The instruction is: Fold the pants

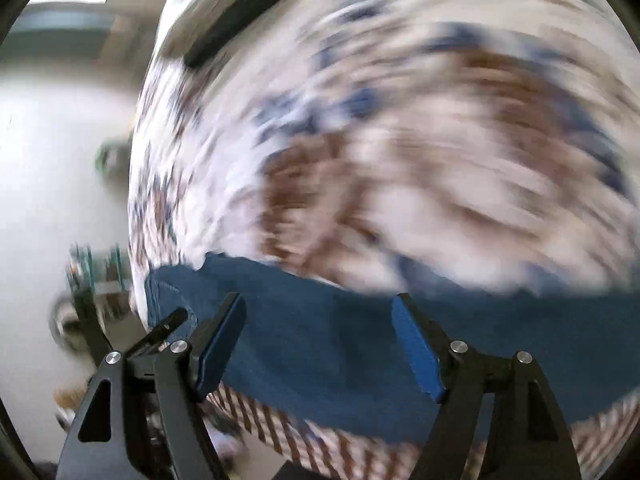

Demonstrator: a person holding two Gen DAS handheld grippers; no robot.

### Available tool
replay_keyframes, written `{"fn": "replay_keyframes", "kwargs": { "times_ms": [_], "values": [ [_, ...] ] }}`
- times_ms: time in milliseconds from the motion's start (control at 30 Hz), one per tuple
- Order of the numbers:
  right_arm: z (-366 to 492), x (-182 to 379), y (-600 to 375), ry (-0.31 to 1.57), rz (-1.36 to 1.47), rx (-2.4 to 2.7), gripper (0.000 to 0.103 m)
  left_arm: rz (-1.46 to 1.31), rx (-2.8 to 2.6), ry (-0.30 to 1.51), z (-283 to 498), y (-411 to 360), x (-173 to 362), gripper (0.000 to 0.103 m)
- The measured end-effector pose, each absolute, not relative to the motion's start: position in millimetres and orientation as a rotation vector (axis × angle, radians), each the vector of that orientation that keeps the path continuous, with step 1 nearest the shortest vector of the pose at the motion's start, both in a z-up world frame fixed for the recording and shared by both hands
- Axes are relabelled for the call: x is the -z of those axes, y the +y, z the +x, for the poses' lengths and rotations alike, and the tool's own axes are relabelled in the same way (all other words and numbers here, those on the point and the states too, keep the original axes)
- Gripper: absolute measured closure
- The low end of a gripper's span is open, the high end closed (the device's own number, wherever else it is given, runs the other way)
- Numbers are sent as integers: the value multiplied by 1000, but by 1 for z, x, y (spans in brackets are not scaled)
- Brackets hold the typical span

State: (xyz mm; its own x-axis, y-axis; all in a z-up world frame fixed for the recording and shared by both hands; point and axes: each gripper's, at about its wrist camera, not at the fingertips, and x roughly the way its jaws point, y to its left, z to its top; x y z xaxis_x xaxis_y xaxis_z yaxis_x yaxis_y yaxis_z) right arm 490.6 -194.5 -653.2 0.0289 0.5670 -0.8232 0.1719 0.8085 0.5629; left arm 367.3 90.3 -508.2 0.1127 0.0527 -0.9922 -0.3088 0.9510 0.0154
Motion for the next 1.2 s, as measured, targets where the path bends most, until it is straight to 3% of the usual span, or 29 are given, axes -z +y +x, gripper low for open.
{"fn": "replay_keyframes", "kwargs": {
  "times_ms": [100, 333, 400, 433, 467, 667, 733, 800, 967, 1067, 1100, 1167, 1200],
  "values": [
    [529, 682, -118, 1634, 500, -451, 33, -216, -277, 1447, 380, 122, 518, 2],
    [574, 734, -11, 1837, 444, -656, 35, -277, -279, 1467, 394, 183, 534, 2],
    [576, 741, 6, 1842, 405, -692, 88, -334, -260, 1466, 393, 196, 535, 2],
    [573, 741, 7, 1842, 388, -671, 89, -347, -255, 1468, 393, 202, 533, 2],
    [577, 738, 3, 1816, 363, -608, 99, -355, -249, 1465, 392, 208, 530, 2],
    [576, 738, -10, 1842, 468, -519, 97, -380, -303, 1364, 380, 263, 491, 2],
    [575, 733, -7, 1854, 395, -502, 90, -391, -328, 1355, 380, 281, 488, 2],
    [575, 721, -7, 1833, 339, -464, 76, -427, -347, 1371, 381, 301, 496, 2],
    [578, 702, -9, 1772, 491, -402, 46, -620, -246, 1512, 396, 322, 549, 2],
    [570, 707, 4, 1776, 498, -345, 46, -689, -181, 1548, 402, 325, 569, 2],
    [570, 710, 9, 1783, 475, -316, 46, -711, -153, 1547, 403, 323, 572, 5],
    [569, 717, 13, 1799, 398, -237, 46, -667, -113, 1525, 403, 314, 569, 23],
    [568, 720, 13, 1802, 381, -220, 46, -627, -87, 1505, 402, 308, 563, 43]
  ]
}}
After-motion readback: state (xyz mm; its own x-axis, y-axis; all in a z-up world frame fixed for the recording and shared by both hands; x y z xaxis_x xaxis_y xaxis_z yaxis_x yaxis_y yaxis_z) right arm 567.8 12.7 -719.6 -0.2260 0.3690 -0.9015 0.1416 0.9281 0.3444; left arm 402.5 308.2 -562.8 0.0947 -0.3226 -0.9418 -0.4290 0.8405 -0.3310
